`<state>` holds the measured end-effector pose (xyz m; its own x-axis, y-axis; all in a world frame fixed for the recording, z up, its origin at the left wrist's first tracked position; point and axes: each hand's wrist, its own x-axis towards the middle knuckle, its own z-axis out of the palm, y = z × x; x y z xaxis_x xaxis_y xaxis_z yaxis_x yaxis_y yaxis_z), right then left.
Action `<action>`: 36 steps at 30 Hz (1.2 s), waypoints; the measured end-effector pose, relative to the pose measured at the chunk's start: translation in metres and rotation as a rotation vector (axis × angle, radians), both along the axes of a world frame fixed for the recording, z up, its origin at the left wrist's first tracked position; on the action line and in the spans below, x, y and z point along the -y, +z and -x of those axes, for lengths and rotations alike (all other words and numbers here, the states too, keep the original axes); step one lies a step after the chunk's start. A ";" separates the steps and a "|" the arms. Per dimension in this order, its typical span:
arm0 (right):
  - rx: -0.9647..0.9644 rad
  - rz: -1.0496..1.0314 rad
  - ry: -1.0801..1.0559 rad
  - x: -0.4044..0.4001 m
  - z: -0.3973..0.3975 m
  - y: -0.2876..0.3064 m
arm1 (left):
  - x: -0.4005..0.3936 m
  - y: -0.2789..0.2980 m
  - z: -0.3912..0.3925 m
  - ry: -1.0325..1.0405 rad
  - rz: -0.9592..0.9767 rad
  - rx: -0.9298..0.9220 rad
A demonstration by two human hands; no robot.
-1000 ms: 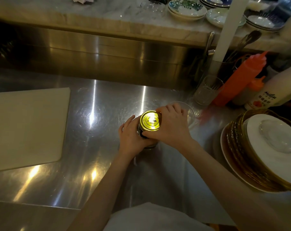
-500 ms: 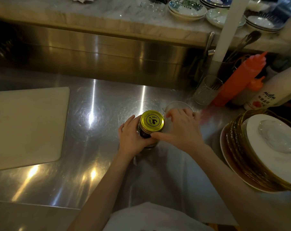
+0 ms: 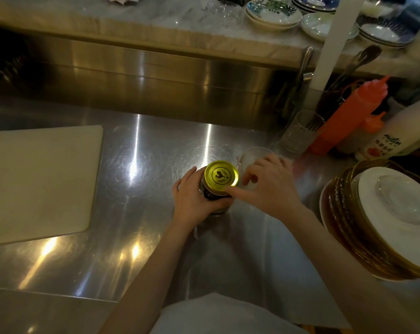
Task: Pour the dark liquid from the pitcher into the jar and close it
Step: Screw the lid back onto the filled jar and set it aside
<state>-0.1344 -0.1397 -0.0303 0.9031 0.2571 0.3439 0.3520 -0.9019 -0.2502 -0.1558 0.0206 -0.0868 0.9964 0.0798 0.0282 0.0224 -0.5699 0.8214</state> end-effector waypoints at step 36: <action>-0.081 -0.198 0.068 -0.034 0.005 -0.023 | -0.001 -0.012 -0.005 0.006 0.035 0.066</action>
<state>-0.1391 -0.1058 -0.0530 0.9127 0.2533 0.3206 0.3821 -0.8070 -0.4502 -0.1508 0.0220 -0.0992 0.9920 0.0879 0.0910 -0.0292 -0.5410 0.8405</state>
